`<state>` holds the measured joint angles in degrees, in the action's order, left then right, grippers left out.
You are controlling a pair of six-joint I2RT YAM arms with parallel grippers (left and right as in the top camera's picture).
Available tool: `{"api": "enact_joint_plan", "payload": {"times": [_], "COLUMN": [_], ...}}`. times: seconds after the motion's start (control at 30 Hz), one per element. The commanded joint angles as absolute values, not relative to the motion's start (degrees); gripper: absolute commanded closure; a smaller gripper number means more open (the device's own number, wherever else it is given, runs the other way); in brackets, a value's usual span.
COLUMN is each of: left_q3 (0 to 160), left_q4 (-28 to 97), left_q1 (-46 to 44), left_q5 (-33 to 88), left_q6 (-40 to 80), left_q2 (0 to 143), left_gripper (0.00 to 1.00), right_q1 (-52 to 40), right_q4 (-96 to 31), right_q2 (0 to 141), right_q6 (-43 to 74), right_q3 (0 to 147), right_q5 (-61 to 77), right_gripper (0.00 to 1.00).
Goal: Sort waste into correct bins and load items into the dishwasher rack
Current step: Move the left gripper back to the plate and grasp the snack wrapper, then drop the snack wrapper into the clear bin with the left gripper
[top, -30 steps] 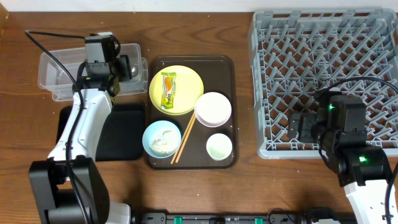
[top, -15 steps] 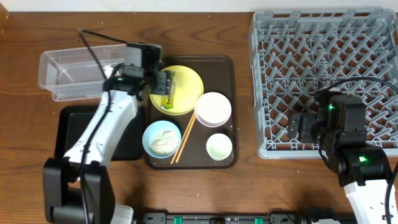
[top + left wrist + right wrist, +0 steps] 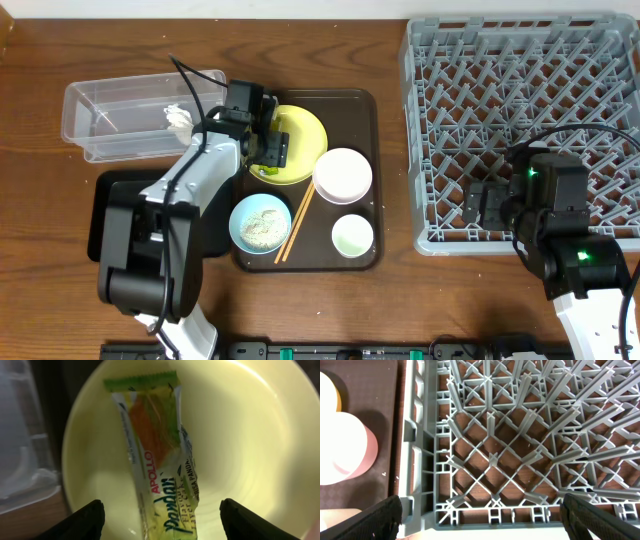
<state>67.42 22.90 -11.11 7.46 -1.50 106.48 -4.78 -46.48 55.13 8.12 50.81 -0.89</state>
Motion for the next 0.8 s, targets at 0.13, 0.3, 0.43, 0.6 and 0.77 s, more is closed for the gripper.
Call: {"api": "enact_joint_plan", "payload": {"times": [0.13, 0.3, 0.43, 0.6, 0.77], "left_q3": [67.7, 67.7, 67.7, 68.4, 68.7], "left_q4": [22.9, 22.9, 22.9, 22.9, 22.2], "left_q1": [-12.5, -12.8, -12.8, -12.7, -11.1], "left_q5": [8.6, 8.5, 8.3, 7.3, -0.2], "left_q6": [-1.4, -1.4, -1.5, -1.4, 3.0], "left_q2": [110.4, 111.8, 110.5, 104.7, 96.5], "left_gripper": [0.26, 0.59, 0.81, 0.87, 0.88], "right_q1": [-3.7, -3.7, -3.7, -3.7, -3.7], "right_q4": [-46.5, -46.5, -46.5, -46.5, -46.6], "right_q2": [55.1, 55.1, 55.1, 55.1, 55.1], "right_q6": [8.7, 8.7, 8.7, 8.7, 8.7], "right_q3": [52.0, 52.0, 52.0, 52.0, 52.0], "right_q5": [-1.0, -1.0, -1.0, -1.1, -1.0], "right_gripper": [0.01, 0.01, 0.01, 0.01, 0.01]}}
